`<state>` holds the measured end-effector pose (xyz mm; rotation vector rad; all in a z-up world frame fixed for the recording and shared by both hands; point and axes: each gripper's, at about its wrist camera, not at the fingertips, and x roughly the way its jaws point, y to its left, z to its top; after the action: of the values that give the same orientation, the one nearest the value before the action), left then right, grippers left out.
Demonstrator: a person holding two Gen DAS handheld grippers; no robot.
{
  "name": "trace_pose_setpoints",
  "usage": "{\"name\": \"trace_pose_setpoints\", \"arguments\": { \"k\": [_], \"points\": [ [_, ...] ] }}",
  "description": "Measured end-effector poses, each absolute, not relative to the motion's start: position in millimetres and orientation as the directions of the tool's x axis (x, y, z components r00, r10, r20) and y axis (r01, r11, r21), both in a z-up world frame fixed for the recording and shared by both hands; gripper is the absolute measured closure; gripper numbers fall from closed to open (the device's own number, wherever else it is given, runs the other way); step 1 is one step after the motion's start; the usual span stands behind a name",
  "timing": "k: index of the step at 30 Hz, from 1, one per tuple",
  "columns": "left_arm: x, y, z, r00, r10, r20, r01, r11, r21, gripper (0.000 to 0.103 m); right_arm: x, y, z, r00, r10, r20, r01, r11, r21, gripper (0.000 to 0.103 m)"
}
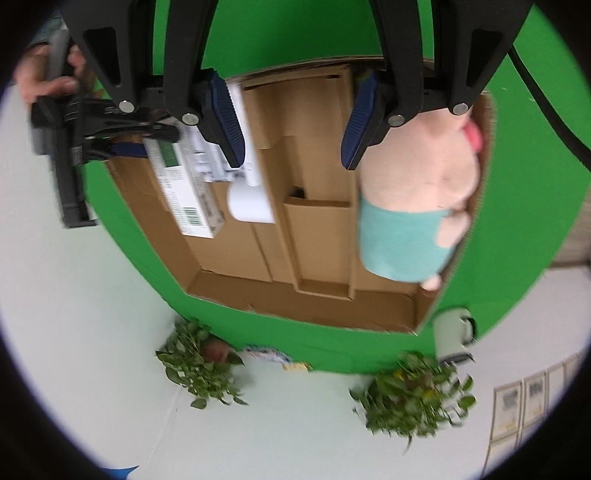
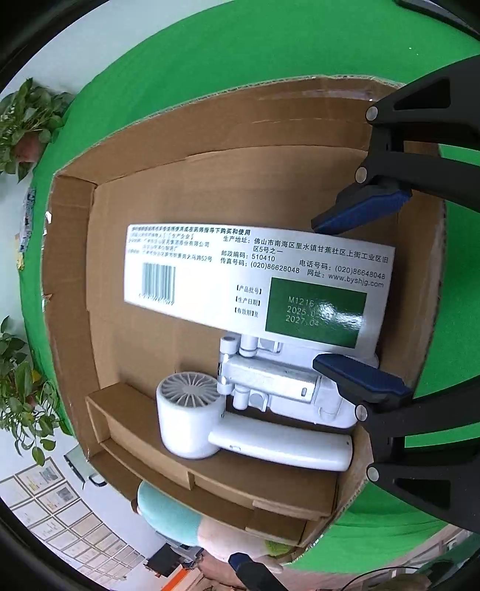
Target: Organize objects
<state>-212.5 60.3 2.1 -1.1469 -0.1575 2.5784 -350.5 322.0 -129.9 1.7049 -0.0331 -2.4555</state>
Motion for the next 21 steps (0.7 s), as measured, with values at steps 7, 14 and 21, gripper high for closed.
{"name": "trace_pose_setpoints", "arguments": {
  "k": [7,14,21],
  "points": [
    [-184,51,-15,-0.798,0.094,-0.595,-0.125,-0.992,0.011,0.028,-296,305,-94,-0.626,-0.125,-0.77,0.142,-0.989,0.045,0.001],
    [-177,47,-42,-0.868,0.026,-0.496,-0.04,-0.999,0.018,0.026,-257,282,-110,-0.813,-0.075,-0.577,0.091,-0.996,0.001,0.001],
    [-180,65,-53,-0.866,-0.029,-0.499,-0.022,-0.995,0.095,0.012,-258,279,-125,-0.85,-0.002,-0.527,0.015,-1.0,-0.019,0.0]
  ]
}}
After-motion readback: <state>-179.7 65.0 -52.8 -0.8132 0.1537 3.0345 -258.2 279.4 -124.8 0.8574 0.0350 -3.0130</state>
